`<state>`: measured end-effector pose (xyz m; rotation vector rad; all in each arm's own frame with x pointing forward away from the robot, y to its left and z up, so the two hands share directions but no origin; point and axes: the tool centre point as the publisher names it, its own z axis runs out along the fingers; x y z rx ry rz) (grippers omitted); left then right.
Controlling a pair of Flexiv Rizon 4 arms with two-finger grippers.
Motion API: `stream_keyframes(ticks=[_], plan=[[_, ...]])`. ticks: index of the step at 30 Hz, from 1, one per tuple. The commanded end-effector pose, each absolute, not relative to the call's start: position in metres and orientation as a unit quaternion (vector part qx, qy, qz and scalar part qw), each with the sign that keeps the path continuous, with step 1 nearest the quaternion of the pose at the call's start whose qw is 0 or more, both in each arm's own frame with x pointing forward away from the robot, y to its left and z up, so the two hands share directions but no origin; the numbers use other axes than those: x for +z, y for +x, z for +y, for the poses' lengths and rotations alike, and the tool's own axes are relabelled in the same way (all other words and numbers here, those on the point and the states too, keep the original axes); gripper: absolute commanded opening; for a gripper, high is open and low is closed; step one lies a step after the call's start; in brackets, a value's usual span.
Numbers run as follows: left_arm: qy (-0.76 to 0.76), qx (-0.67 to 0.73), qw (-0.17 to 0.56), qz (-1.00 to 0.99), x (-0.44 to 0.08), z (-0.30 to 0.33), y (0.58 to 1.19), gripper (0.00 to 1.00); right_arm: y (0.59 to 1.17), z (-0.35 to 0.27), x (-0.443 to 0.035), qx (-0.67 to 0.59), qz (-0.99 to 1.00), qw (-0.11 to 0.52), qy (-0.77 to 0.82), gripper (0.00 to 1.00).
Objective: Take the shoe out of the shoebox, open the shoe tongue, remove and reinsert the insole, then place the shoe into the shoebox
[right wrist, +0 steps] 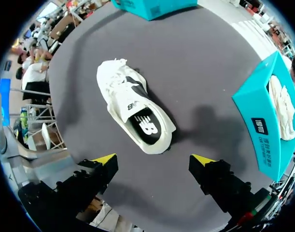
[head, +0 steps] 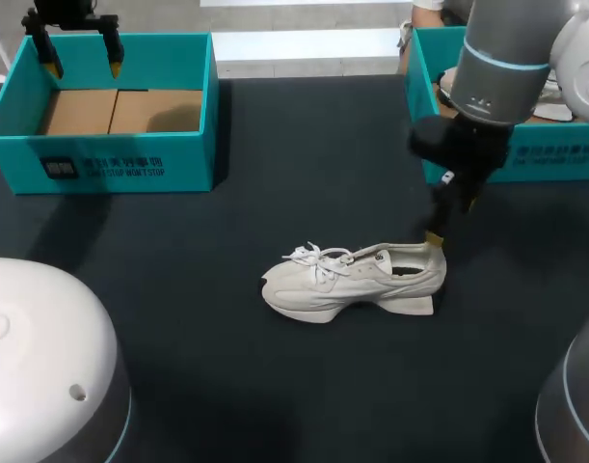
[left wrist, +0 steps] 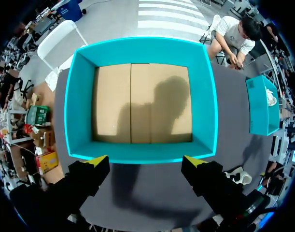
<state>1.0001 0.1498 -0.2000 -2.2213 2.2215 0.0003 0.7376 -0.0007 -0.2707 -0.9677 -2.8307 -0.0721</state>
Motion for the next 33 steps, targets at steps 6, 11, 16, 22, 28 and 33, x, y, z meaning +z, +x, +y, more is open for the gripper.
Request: stream_keyframes(ticks=[6, 11, 16, 22, 28, 33], plan=[[-0.707, 0.000, 0.000, 0.707, -0.200, 0.150, 1.000, 1.00, 0.738, -0.022, -0.277, -0.202, -0.970, -0.041, -0.128, 1.00], [-0.707, 0.000, 0.000, 0.707, -0.200, 0.150, 1.000, 1.00, 0.740, -0.023, -0.278, -0.238, -0.968, -0.057, -0.062, 1.00], [-0.707, 0.000, 0.000, 0.707, -0.200, 0.150, 1.000, 1.00, 0.739, -0.023, -0.280, -0.237, -0.970, -0.050, -0.035, 1.00], [-0.707, 0.000, 0.000, 0.707, -0.200, 0.150, 1.000, 1.00, 0.739, -0.023, -0.280, -0.237, -0.970, -0.050, -0.035, 1.00], [-0.707, 0.000, 0.000, 0.707, -0.200, 0.150, 1.000, 1.00, 0.738, -0.030, -0.287, -0.288, -0.956, -0.039, -0.033, 1.00], [-0.707, 0.000, 0.000, 0.707, -0.200, 0.150, 1.000, 1.00, 0.737, -0.047, -0.294, -0.332, -0.942, -0.034, -0.020, 1.00]])
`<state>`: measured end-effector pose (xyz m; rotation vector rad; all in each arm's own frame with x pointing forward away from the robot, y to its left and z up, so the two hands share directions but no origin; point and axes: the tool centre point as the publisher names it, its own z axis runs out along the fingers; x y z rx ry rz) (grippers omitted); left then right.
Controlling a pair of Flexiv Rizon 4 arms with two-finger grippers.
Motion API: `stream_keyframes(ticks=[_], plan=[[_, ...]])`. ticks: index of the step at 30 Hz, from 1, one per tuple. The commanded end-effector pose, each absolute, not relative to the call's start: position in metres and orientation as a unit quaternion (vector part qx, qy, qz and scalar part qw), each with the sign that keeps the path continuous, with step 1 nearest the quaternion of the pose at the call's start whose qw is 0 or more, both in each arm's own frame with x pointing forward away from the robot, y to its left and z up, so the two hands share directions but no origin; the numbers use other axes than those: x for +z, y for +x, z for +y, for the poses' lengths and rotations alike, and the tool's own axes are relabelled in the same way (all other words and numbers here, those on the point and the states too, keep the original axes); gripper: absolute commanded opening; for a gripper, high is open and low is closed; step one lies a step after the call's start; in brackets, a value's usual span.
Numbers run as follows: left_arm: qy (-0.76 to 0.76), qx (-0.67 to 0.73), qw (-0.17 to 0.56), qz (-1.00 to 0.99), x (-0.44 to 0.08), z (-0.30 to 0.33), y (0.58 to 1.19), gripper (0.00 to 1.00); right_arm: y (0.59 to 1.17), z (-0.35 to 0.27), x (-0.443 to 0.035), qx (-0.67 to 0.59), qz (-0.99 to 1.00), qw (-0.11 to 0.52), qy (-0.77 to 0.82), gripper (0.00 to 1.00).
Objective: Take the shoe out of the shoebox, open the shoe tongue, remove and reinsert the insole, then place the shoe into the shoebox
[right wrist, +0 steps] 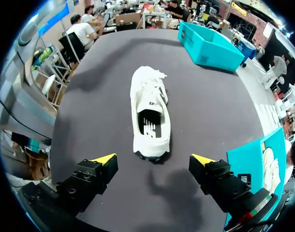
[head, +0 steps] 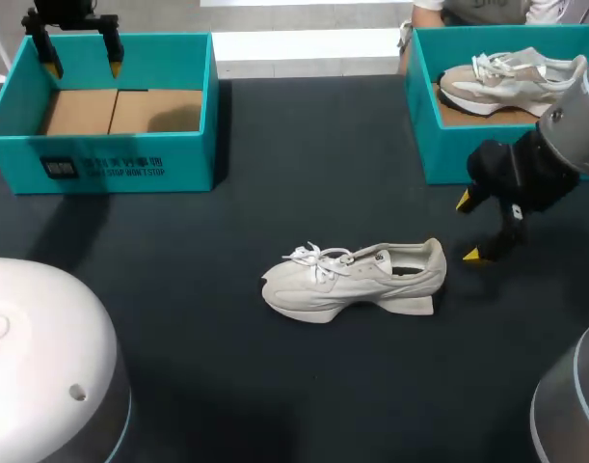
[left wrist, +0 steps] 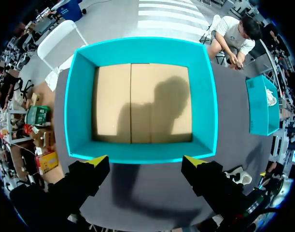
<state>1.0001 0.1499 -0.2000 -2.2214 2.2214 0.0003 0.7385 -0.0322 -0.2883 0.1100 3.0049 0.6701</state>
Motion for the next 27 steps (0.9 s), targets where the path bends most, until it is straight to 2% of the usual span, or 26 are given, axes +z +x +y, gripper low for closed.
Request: stream_keyframes(ticks=[1, 18, 19, 21, 23, 27], plan=[[-0.707, 0.000, 0.000, 0.707, -0.200, 0.150, 1.000, 1.00, 0.736, -0.050, -0.295, 0.346, 0.938, 0.030, 0.025, 1.00], [-0.707, 0.000, 0.000, 0.707, -0.200, 0.150, 1.000, 1.00, 0.733, -0.071, -0.331, 0.435, 0.900, 0.036, -0.001, 1.00], [-0.707, 0.000, 0.000, 0.707, -0.200, 0.150, 1.000, 1.00, 0.732, -0.070, -0.334, 0.439, 0.897, 0.053, -0.013, 1.00], [-0.707, 0.000, 0.000, 0.707, -0.200, 0.150, 1.000, 1.00, 0.732, -0.070, -0.340, 0.452, 0.891, 0.046, -0.010, 1.00], [-0.707, 0.000, 0.000, 0.707, -0.200, 0.150, 1.000, 1.00, 0.734, -0.069, -0.347, 0.444, 0.893, 0.074, -0.005, 1.00], [-0.707, 0.000, 0.000, 0.707, -0.200, 0.150, 1.000, 1.00, 0.734, -0.069, -0.347, 0.444, 0.893, 0.074, -0.005, 1.00]])
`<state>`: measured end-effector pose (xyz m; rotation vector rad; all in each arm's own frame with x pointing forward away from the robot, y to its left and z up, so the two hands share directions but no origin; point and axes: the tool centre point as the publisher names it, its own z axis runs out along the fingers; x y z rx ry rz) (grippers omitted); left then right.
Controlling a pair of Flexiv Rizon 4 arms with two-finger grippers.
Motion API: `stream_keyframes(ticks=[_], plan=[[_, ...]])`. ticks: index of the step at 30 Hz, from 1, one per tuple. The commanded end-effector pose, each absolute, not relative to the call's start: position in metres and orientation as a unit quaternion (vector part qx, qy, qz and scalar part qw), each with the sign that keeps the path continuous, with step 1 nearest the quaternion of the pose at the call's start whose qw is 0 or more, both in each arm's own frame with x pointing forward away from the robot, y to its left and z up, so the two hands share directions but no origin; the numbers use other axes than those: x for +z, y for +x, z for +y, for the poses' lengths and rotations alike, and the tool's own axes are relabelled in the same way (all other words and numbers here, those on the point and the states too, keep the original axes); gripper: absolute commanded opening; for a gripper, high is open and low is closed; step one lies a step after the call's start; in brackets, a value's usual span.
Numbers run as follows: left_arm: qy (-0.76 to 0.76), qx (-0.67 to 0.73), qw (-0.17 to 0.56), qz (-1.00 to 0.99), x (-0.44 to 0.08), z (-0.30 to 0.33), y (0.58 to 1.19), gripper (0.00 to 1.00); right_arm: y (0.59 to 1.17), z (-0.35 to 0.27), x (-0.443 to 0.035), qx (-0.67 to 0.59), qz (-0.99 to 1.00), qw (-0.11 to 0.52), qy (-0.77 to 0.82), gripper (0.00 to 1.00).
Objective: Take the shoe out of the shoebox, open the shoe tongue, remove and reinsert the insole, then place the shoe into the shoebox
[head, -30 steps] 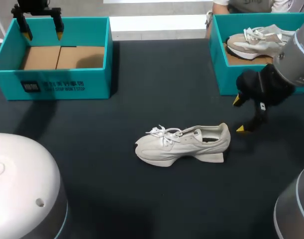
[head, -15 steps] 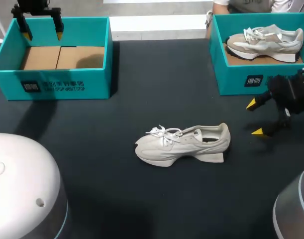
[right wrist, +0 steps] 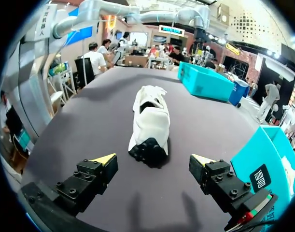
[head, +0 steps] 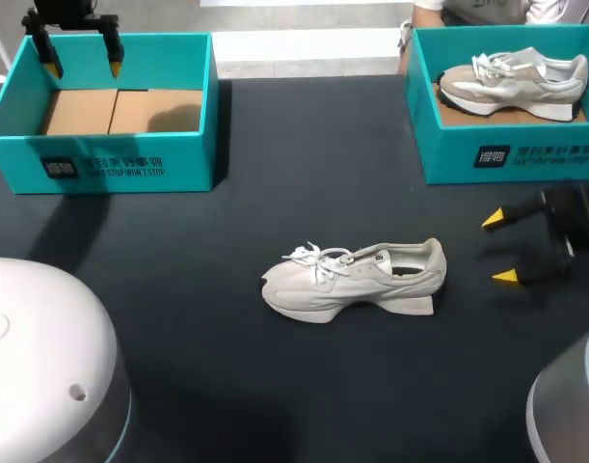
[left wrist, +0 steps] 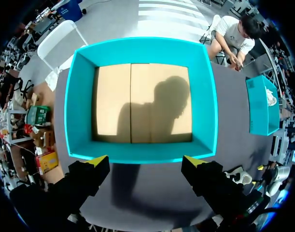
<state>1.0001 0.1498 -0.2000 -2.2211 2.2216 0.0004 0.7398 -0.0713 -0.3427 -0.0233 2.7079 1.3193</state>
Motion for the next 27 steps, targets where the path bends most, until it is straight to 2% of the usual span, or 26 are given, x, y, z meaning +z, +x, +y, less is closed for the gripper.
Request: stream_keyframes(ticks=[1, 13, 19, 27], plan=[[-0.707, 0.000, 0.000, 0.707, -0.200, 0.150, 1.000, 1.00, 0.734, -0.069, -0.347, 0.444, 0.893, 0.074, -0.005, 1.00], [-0.707, 0.000, 0.000, 0.707, -0.200, 0.150, 1.000, 1.00, 0.734, -0.069, -0.347, 0.444, 0.893, 0.074, -0.005, 1.00], [-0.707, 0.000, 0.000, 0.707, -0.200, 0.150, 1.000, 1.00, 0.739, -0.063, -0.369, 0.495, 0.864, 0.086, -0.004, 1.00], [-0.707, 0.000, 0.000, 0.707, -0.200, 0.150, 1.000, 1.00, 0.747, -0.052, -0.383, 0.504, 0.861, 0.067, -0.019, 1.00]])
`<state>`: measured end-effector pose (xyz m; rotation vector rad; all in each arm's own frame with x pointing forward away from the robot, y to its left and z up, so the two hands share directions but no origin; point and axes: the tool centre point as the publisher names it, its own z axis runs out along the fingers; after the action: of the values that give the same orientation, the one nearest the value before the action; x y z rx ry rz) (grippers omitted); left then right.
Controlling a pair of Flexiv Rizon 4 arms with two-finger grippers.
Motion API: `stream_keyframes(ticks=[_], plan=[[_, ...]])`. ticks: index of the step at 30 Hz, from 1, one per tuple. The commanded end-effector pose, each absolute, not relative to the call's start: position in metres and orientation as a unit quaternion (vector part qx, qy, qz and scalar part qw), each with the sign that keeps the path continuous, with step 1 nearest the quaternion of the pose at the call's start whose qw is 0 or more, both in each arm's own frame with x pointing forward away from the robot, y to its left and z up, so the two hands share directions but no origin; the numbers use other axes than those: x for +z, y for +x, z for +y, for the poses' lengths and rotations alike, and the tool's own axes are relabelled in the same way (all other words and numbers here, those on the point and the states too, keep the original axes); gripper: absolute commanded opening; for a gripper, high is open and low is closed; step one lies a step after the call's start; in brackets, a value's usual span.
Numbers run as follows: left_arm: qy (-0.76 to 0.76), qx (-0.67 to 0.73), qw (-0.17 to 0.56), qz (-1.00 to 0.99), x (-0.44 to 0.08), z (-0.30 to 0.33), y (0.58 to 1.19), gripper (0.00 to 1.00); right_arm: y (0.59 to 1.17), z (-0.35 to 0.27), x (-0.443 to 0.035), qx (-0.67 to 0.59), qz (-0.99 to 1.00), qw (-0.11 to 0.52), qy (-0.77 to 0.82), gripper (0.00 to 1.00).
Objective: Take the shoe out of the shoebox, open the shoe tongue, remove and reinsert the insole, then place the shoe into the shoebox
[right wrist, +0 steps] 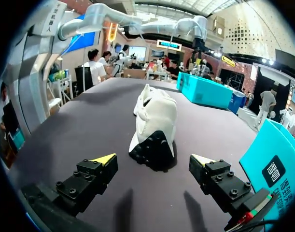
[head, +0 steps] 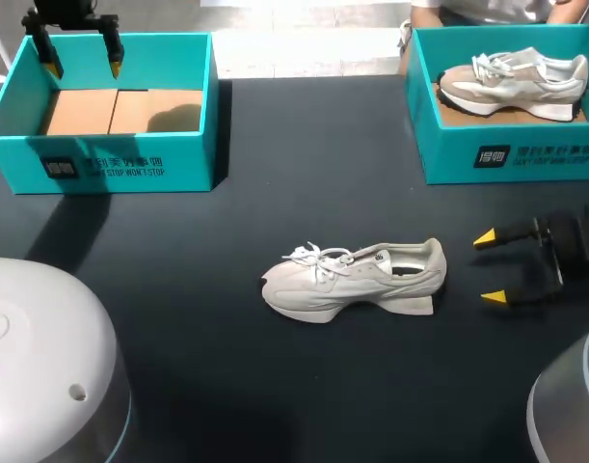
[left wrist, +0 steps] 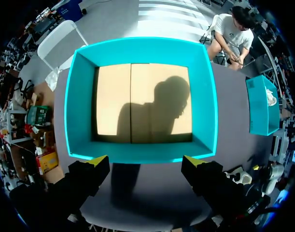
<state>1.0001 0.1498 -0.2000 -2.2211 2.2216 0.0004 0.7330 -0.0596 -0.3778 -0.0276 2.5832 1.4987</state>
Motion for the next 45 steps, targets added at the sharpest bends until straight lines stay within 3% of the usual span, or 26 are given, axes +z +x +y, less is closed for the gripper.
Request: stream_keyframes(ticks=[1, 45], plan=[[-0.707, 0.000, 0.000, 0.707, -0.200, 0.150, 1.000, 1.00, 0.748, -0.049, -0.384, 0.508, 0.858, 0.067, -0.022, 1.00], [-0.707, 0.000, 0.000, 0.707, -0.200, 0.150, 1.000, 1.00, 0.751, -0.024, -0.396, 0.502, 0.862, 0.046, -0.043, 1.00]])
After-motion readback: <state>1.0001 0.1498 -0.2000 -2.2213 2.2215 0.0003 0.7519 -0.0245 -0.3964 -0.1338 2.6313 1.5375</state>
